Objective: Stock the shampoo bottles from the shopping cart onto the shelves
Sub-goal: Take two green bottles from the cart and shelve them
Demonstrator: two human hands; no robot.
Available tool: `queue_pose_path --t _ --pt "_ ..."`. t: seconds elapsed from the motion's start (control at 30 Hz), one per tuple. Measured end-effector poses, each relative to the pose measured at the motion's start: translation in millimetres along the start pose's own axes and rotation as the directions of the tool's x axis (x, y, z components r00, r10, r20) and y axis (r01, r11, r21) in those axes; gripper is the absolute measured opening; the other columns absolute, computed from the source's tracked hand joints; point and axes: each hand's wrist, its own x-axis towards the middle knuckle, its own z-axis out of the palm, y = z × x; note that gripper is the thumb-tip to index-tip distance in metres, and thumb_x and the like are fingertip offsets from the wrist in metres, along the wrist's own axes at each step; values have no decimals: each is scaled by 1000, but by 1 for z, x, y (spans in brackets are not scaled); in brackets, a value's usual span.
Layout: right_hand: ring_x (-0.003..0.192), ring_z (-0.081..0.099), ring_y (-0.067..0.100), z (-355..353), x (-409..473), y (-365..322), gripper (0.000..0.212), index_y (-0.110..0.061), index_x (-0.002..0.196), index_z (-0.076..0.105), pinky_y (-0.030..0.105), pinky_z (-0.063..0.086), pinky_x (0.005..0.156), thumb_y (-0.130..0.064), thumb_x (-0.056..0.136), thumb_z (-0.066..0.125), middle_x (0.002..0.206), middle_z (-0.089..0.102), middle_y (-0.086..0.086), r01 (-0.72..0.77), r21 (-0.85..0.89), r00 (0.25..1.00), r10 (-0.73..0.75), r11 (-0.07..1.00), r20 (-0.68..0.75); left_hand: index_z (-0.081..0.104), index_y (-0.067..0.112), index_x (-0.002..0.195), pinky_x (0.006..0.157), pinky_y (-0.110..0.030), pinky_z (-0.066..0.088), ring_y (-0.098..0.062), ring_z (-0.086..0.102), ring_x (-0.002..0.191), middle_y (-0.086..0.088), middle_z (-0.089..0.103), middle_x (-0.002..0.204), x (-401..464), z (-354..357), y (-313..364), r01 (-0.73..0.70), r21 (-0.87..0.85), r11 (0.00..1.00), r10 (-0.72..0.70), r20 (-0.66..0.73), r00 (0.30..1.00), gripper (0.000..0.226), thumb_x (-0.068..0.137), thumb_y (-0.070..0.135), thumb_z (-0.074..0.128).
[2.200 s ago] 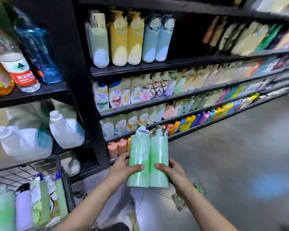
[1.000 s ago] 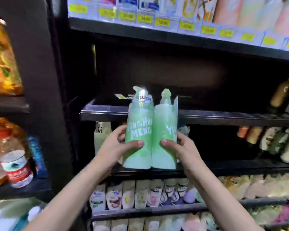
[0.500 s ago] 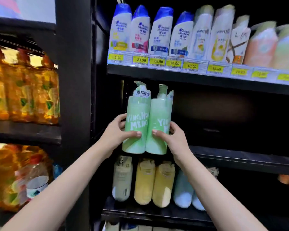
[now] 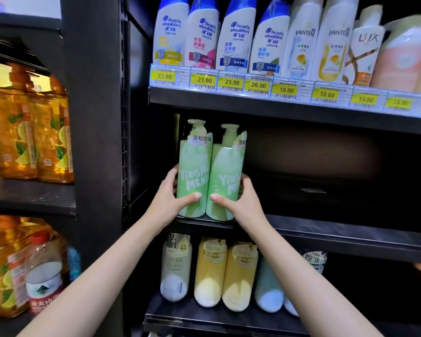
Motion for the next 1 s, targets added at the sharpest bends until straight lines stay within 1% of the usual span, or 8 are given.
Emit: queue_pose_path --t 0.1,0.2,0.37,0.53,0.63,0.8,0.87,1.0 --pt "108 61 7 -9 3 7 72 -28 133 39 32 52 94 -23 74 80 118 60 -12 -20 -51 997 24 999 77 34 20 139 96 -28 48 -10 56 112 4 55 123 -3 6 -3 -1 45 999 5 -71 997 85 70 24 83" --pt "114 60 14 -13 7 11 81 -28 137 36 40 50 99 -19 71 82 124 58 -8 -11 -89 994 21 996 110 38 16 133 80 -9 40 -6 54 107 8 56 118 -4 11 -3 24 132 991 -8 -121 993 84 65 23 86" --pt "112 60 14 -4 22 14 88 -22 140 33 38 49 100 -22 69 84 123 61 -3 -14 -163 996 29 987 89 45 10 125 88 -24 43 -13 56 105 1 59 116 14 14 -7 144 153 978 -105 -238 966 78 62 25 88" --pt "109 61 20 13 48 21 86 -14 141 29 37 49 97 -10 73 80 119 63 6 -19 -180 998 30 983 59 56 15 104 91 -41 52 -23 65 97 -6 69 106 44 8 -16 221 205 953 -180 -204 962 52 63 21 87" --pt "116 57 24 22 60 24 88 -16 144 25 37 47 100 -3 74 77 127 57 7 -75 -103 996 81 992 49 53 11 122 94 -38 51 -24 63 103 -4 65 112 58 8 -21 229 164 960 -196 -194 961 66 65 15 86" --pt "119 52 21 27 80 29 86 -13 146 23 21 41 90 0 77 74 130 51 4 -110 -90 991 117 990 68 46 3 132 92 -36 50 -24 61 104 -14 61 124 71 7 -29 234 13 972 -229 -160 960 73 68 1 81" --pt "123 51 23 28 87 33 88 -15 146 24 22 40 94 -5 76 77 135 50 6 -111 -147 992 119 983 45 45 2 133 89 -32 49 -22 61 101 -14 61 122 71 9 -31 222 3 975 -218 -161 962 71 71 -3 78" --pt "122 52 26 33 94 43 89 -16 145 26 30 41 101 -7 74 79 137 50 9 -109 -159 993 113 981 20 46 7 135 98 -39 49 -25 62 107 -11 63 121 72 10 -36 207 77 975 -191 -176 966 73 71 6 81"
